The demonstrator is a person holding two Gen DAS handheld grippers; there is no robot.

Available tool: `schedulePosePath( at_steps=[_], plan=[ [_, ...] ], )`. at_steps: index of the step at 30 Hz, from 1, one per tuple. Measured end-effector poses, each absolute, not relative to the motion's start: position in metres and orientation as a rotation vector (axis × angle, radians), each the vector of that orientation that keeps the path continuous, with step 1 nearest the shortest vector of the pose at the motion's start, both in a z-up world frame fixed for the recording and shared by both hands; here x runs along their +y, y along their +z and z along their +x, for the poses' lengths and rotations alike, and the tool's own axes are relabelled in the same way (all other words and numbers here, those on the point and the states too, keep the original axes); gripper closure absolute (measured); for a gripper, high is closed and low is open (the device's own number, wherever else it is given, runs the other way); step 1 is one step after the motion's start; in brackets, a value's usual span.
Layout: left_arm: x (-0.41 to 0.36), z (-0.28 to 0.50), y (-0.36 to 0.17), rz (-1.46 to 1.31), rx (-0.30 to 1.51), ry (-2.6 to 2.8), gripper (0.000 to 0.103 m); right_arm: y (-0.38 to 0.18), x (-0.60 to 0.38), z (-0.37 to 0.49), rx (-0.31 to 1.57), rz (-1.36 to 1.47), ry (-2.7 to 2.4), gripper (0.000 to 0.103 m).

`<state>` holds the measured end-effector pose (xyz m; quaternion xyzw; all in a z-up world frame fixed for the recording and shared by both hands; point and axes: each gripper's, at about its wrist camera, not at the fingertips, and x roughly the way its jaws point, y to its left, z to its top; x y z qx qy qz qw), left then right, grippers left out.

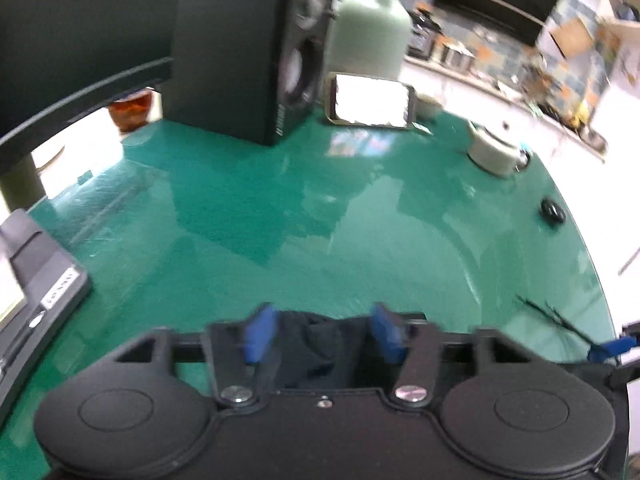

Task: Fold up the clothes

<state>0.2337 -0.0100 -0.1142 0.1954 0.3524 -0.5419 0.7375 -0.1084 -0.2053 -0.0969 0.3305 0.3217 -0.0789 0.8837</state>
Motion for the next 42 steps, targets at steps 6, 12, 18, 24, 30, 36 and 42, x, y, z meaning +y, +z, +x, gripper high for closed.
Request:
schedulePosePath(
  at_steps=[6,12,18,24,30,36,42],
  plan=[
    [-0.022,0.225,-0.125,0.492,0.74,-1.136,0.089,-0.097,-0.207,-0.103,0.697,0.691,-0.164,0.076],
    [-0.029,0.233,-0.121,0.438,0.714,-1.045,0.078,-0.099,-0.211,-0.117,0.688,0.737,-0.188,0.083],
    [0.0,0.266,-0.09,0.261,0.663,-0.847,0.009,-0.097,-0.215,-0.121,0.688,0.78,-0.197,0.069],
    [0.013,0.248,-0.075,0.301,0.73,-1.141,0.059,-0.078,-0.215,-0.126,0.611,0.703,-0.274,0.058],
    [-0.009,0.226,-0.108,0.342,0.844,-1.223,0.067,-0.07,-0.187,-0.082,0.644,0.482,-0.147,0.082],
    [-0.008,0.236,-0.123,0.259,0.897,-1.161,0.067,-0.09,-0.167,-0.055,0.722,0.408,-0.075,0.082],
    [-0.007,0.249,-0.126,0.173,0.923,-1.134,0.067,-0.097,-0.167,-0.064,0.741,0.434,-0.104,0.092]
  ],
)
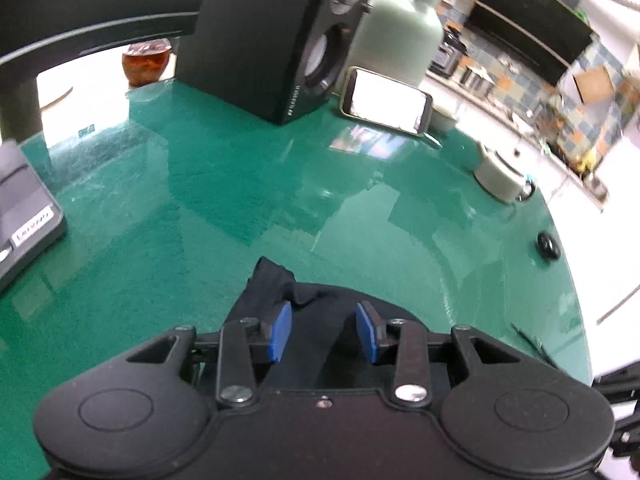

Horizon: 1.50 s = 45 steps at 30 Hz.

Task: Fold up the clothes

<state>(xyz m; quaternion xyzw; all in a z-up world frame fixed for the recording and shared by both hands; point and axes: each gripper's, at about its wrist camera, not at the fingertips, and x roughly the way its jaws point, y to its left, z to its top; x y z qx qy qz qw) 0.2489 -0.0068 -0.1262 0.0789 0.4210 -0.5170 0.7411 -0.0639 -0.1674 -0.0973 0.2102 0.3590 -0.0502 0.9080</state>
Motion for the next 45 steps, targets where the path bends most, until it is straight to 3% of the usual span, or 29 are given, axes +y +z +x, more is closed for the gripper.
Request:
schedulePosePath(
  at_steps=[6,11,14,20,22,27,30,32,35,39,42,45],
  plan=[
    [-0.018,0.242,-0.122,0.238,0.906,-1.121,0.064,-0.101,-0.168,-0.07,0.736,0.465,-0.113,0.096],
    [-0.029,0.212,-0.102,0.426,0.746,-1.238,0.049,-0.089,-0.164,-0.076,0.702,0.437,-0.126,0.084],
    [-0.039,0.205,-0.099,0.55,0.685,-1.271,0.049,-0.083,-0.177,-0.089,0.669,0.52,-0.166,0.068],
    [-0.055,0.223,-0.106,0.53,0.735,-1.295,0.05,-0.087,-0.195,-0.108,0.67,0.578,-0.235,0.067],
    [-0.058,0.218,-0.106,0.551,0.703,-1.304,0.056,-0.089,-0.194,-0.111,0.676,0.573,-0.241,0.067],
    [-0.047,0.2,-0.091,0.535,0.636,-1.358,0.09,-0.082,-0.18,-0.111,0.647,0.472,-0.23,0.067],
    [-0.05,0.197,-0.092,0.605,0.668,-1.423,0.092,-0.078,-0.177,-0.104,0.664,0.423,-0.166,0.067],
    [-0.053,0.198,-0.094,0.66,0.665,-1.419,0.086,-0.079,-0.181,-0.099,0.677,0.432,-0.138,0.067],
    [-0.051,0.226,-0.096,0.596,0.726,-1.354,0.057,-0.08,-0.187,-0.1,0.672,0.468,-0.149,0.067],
    [-0.043,0.257,-0.102,0.533,0.811,-1.287,0.048,-0.084,-0.195,-0.11,0.672,0.528,-0.171,0.066],
    [-0.038,0.272,-0.11,0.477,0.89,-1.26,0.047,-0.088,-0.2,-0.121,0.649,0.599,-0.205,0.054],
    [-0.042,0.266,-0.113,0.478,0.911,-1.292,0.045,-0.094,-0.203,-0.124,0.645,0.662,-0.213,0.053]
  ],
)
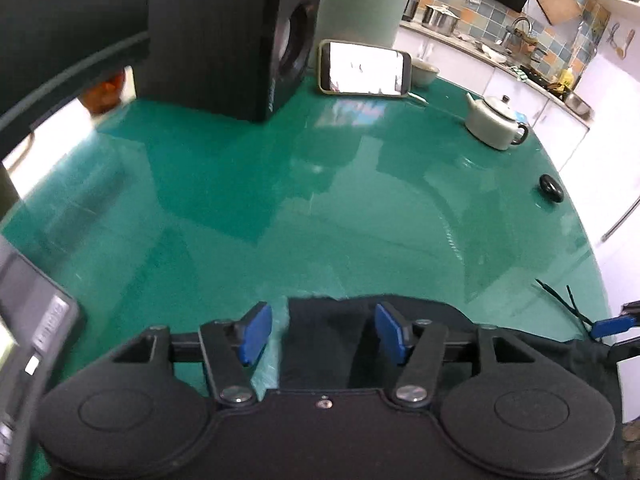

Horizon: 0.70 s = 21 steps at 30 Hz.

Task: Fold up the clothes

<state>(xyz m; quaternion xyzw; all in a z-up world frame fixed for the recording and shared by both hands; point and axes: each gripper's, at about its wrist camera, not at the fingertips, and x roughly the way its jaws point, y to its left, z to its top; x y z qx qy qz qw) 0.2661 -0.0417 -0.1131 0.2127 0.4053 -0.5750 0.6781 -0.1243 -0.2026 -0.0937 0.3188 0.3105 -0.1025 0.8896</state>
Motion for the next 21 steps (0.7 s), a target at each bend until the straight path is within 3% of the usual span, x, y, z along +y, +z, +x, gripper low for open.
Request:
schedulePosePath(
  at_steps=[3,7,8,9,11,12,19,21],
  plan=[
    [-0.0459,0.2618,-0.1175,0.491,0.903,-1.283,0.035,-0.0961,-0.2006,-0.1232,0.65,0.676,-0.201,0.053],
    [-0.0481,0.2628,-0.1212,0.456,0.893,-1.24,0.033,-0.0965,-0.2036,-0.1235,0.646,0.7,-0.209,0.051],
    [-0.0484,0.2636,-0.1217,0.444,0.89,-1.228,0.037,-0.0976,-0.206,-0.1248,0.634,0.72,-0.216,0.051],
    [-0.0487,0.2644,-0.1223,0.431,0.888,-1.216,0.052,-0.0976,-0.2061,-0.1245,0.633,0.718,-0.216,0.051],
    [-0.0498,0.2613,-0.1225,0.459,0.858,-1.19,0.074,-0.0964,-0.2053,-0.1222,0.64,0.697,-0.212,0.067],
    [-0.0497,0.2623,-0.1221,0.455,0.862,-1.179,0.079,-0.097,-0.2035,-0.1188,0.661,0.678,-0.205,0.073],
    [-0.0488,0.2574,-0.1222,0.442,0.854,-1.134,0.082,-0.096,-0.2017,-0.1224,0.662,0.603,-0.226,0.082],
    [-0.0496,0.2576,-0.1218,0.44,0.855,-1.103,0.07,-0.0953,-0.2042,-0.1223,0.66,0.594,-0.243,0.082]
  ],
)
